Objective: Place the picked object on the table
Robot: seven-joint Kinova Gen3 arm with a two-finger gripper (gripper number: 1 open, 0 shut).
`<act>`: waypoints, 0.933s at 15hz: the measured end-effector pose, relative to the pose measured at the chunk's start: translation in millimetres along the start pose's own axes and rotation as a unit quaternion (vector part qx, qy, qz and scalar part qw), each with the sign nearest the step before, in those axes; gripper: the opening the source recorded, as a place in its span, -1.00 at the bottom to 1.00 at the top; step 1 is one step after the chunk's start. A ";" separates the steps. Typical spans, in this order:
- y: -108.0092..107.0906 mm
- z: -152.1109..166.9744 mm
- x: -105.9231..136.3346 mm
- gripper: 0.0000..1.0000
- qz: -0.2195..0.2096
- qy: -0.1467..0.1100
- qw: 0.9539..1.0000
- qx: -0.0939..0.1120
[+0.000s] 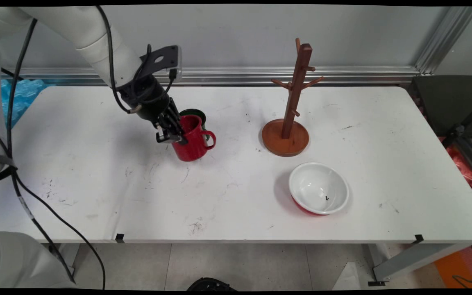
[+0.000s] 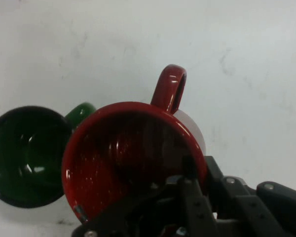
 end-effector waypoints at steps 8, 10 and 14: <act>4.4 25.7 -7.5 -1.00 0.023 -0.022 0.999 0.021; 5.6 30.8 -7.6 -1.00 0.025 -0.023 0.999 0.023; 7.3 42.1 -7.3 -1.00 0.026 -0.023 0.999 0.026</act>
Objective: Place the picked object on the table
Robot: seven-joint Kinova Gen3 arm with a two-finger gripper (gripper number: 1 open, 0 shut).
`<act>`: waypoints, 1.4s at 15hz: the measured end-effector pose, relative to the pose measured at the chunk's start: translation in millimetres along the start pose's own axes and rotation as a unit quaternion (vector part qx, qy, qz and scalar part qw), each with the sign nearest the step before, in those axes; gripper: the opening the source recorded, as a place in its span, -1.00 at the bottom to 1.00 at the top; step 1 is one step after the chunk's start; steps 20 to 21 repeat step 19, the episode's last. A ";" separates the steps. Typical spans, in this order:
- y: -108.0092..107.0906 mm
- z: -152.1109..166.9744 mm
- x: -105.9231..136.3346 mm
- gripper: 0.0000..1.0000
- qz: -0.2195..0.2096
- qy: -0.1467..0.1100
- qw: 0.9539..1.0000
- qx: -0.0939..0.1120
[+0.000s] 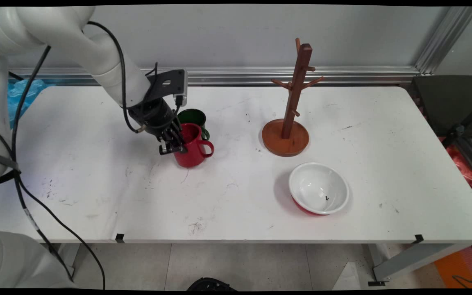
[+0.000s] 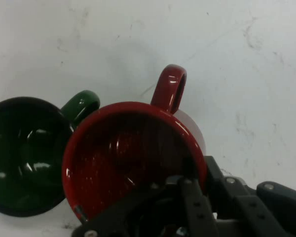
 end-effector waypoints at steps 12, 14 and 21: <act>9.0 23.8 4.1 1.00 -0.002 -0.002 1.000 0.000; 10.6 27.0 5.1 1.00 -0.003 -0.001 1.000 -0.001; 11.8 29.9 7.5 1.00 -0.003 0.000 1.000 -0.003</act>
